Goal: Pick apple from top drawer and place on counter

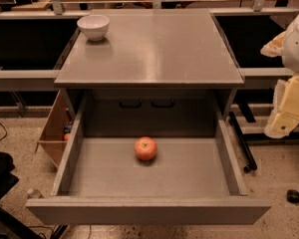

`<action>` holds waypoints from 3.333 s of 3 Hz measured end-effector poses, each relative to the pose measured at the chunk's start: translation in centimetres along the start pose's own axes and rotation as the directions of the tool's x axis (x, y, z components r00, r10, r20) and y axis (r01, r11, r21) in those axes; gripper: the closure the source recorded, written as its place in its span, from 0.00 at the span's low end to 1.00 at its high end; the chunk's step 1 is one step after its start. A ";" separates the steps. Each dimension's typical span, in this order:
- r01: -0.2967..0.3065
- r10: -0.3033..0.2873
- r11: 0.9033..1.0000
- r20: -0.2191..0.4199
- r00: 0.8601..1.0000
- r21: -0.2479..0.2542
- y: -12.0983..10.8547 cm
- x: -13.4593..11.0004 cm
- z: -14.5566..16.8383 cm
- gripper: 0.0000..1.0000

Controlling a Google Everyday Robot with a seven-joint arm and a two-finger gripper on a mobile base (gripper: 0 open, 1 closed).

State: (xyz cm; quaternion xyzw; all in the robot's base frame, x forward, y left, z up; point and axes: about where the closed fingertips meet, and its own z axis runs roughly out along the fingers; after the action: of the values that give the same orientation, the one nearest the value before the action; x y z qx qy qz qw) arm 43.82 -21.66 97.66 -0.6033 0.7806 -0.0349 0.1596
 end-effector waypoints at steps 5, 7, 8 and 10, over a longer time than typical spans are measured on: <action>-0.083 0.117 0.992 0.414 0.903 -0.100 1.0 -7.0 15.6 0.00; -0.146 0.162 0.987 0.517 0.840 -0.072 -3.5 -13.6 25.0 0.00; -0.143 0.170 0.985 0.554 0.815 -0.092 -3.1 -17.0 28.9 0.00; -0.087 0.135 0.990 0.585 0.800 -0.110 -0.6 -19.4 34.6 0.00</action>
Offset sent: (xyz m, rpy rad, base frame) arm 0.0086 0.0185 0.0005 0.0974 -0.0461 -0.0454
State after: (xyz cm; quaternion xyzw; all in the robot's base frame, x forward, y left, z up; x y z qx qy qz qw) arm 58.72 1.49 69.02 -0.5429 0.7271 0.1941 0.3728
